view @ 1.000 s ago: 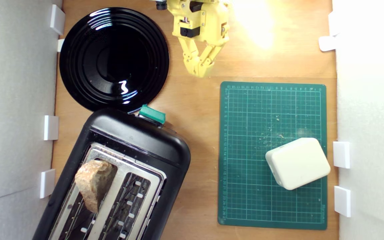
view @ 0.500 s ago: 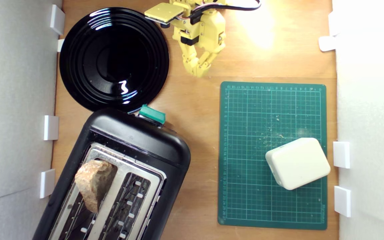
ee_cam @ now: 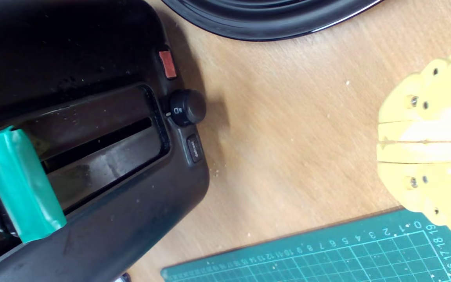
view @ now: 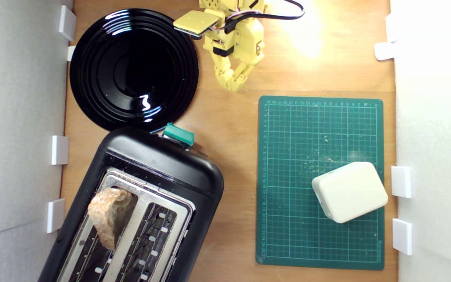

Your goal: Pick bread and place in toaster

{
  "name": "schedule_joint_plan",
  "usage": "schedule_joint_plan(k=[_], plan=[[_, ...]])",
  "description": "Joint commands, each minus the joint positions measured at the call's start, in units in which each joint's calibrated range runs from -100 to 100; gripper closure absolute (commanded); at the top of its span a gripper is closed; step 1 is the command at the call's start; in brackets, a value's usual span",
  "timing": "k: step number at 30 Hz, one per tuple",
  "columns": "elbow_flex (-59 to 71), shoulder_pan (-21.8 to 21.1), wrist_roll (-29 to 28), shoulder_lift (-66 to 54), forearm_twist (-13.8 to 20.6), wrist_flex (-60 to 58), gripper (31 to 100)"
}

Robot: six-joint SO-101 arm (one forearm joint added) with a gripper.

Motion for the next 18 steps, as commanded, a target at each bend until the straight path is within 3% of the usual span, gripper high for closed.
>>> schedule_joint_plan(k=[1,18], plan=[[0.46,0.92,0.32,-0.35,0.58,0.01,90.6],[0.46,0.36,-0.21,-0.10,0.12,0.27,90.1]])
